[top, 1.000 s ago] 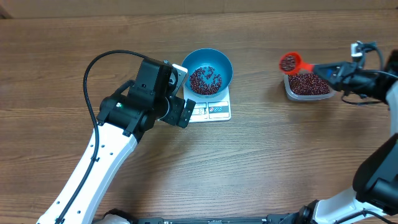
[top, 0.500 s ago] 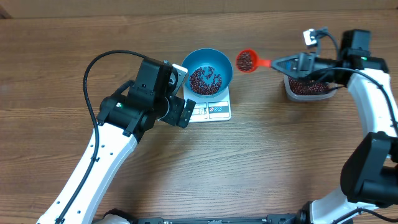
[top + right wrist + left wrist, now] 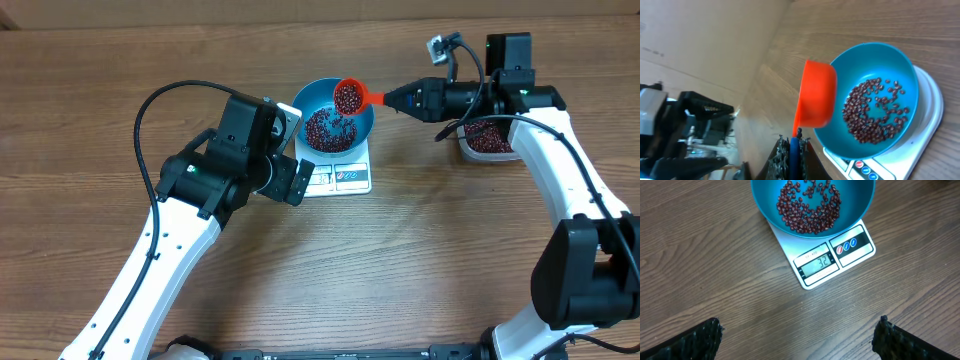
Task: Scoop item into bowl and weigh 150g on scale
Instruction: 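Carry the cup over the blue bowl and tip beans in, then tilt the red cup further to empty remaining beans into bowl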
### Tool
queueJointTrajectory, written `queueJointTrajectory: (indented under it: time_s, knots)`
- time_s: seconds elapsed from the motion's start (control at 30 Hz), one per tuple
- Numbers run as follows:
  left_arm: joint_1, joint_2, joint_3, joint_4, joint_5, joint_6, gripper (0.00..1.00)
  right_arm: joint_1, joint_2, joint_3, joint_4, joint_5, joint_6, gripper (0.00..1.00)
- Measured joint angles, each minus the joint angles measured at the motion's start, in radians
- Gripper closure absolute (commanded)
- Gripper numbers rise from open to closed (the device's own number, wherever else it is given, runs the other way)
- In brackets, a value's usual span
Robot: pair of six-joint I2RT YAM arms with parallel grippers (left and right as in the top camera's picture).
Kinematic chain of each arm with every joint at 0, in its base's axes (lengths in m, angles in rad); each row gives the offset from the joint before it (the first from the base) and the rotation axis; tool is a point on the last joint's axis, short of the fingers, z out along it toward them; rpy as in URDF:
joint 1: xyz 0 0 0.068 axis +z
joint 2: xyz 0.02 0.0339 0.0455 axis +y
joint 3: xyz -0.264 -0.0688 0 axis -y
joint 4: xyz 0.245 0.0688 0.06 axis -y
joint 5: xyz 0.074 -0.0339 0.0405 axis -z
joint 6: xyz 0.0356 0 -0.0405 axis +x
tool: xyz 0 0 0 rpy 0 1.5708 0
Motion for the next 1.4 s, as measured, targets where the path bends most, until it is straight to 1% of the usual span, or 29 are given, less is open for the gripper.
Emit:
queueJointTrajectory:
  time_s: [0.4, 0.83, 1.17, 1.4]
  knots:
    - [0.000, 0.000, 0.000, 0.000, 0.000, 0.000, 0.01, 0.027, 0.000, 0.000, 0.006, 0.077, -0.059, 0.97]
    - [0.000, 0.000, 0.000, 0.000, 0.000, 0.000, 0.01, 0.078, 0.000, 0.000, 0.005, 0.114, -0.217, 0.96]
    - [0.000, 0.000, 0.000, 0.000, 0.000, 0.000, 0.01, 0.083, 0.000, 0.000, 0.006, 0.141, -0.284, 0.96]
    - [0.000, 0.000, 0.000, 0.000, 0.000, 0.000, 0.00, 0.083, -0.035, 0.000, 0.008, 0.220, -0.322, 0.96]
